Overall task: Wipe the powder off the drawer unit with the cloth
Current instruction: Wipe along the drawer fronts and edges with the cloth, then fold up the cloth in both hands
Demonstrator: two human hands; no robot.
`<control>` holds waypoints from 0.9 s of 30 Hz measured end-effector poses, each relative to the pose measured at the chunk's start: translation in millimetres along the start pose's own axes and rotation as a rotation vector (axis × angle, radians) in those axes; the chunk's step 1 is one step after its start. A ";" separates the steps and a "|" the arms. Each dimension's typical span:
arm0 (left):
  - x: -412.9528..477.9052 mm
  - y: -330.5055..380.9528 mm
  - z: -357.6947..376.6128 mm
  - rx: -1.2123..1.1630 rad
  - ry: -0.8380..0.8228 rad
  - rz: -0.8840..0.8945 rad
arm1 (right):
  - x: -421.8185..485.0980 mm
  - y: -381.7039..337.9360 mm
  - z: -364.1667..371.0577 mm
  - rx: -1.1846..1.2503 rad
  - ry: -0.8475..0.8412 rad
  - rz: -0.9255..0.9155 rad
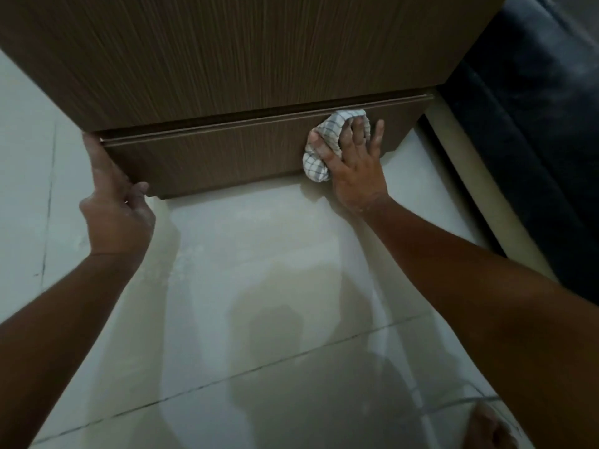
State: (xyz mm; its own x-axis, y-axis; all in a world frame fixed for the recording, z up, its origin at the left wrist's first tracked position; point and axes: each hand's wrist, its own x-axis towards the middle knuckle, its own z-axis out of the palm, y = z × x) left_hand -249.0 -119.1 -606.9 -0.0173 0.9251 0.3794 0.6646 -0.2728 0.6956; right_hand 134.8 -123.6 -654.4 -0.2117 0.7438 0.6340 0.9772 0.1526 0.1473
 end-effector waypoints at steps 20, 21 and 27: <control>-6.2 11.5 -6.4 0.012 -0.006 -0.091 | 4.2 79.4 -64.7 0.301 -0.203 0.979; -6.9 12.1 -9.4 0.000 -0.024 -0.072 | 8.3 82.7 -76.0 0.318 -0.297 1.028; -11.9 30.6 -28.4 -0.522 -0.158 -0.538 | 30.2 38.8 -139.7 0.757 -0.810 1.111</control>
State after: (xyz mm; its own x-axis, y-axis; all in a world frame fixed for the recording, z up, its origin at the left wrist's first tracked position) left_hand -249.7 -146.0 -572.8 -0.1055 0.9818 -0.1580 0.1547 0.1731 0.9727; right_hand 164.6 -186.1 -523.5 0.4105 0.8017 -0.4345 0.4654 -0.5940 -0.6562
